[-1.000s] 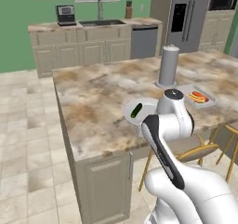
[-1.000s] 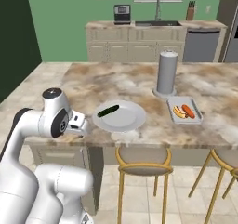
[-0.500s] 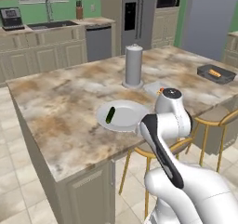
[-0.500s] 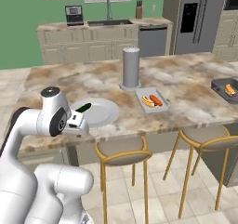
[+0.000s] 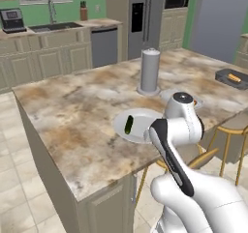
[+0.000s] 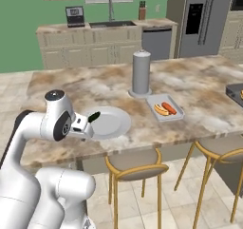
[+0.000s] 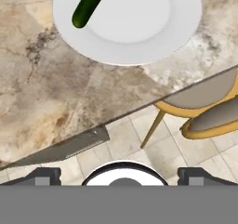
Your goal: Place one cooked food and one vegetable from the large plate to each tupperware container.
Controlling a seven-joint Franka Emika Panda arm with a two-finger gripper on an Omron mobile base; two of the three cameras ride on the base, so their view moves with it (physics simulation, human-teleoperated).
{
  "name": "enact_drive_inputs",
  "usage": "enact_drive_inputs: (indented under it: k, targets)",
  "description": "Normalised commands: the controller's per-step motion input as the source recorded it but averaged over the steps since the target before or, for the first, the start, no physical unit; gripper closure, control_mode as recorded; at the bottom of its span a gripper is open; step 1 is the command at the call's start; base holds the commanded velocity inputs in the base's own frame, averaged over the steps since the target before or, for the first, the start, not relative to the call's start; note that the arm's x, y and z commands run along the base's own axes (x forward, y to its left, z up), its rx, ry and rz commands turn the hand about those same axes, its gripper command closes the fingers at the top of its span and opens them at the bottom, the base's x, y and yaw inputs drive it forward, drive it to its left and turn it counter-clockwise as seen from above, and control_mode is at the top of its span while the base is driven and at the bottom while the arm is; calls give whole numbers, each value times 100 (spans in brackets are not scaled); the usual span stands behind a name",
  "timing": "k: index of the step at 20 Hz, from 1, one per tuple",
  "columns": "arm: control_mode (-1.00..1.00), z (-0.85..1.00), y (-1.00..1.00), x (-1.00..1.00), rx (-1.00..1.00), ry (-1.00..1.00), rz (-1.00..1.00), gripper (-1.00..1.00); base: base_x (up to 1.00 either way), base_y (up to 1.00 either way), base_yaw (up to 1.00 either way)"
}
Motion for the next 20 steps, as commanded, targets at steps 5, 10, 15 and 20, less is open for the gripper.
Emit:
enact_drive_inputs:
  k: [5,10,15,20]
  targets:
    - [-100,0,3,6,0,0,0,-100,38,21,0]
    - [-100,0,27,39,0,-1,-3,-100,0,0,0]
    - [-100,-1,27,82,2,-1,-26,-100,0,0,0]
    - [-100,0,9,84,7,1,-35,-100,0,0,0]
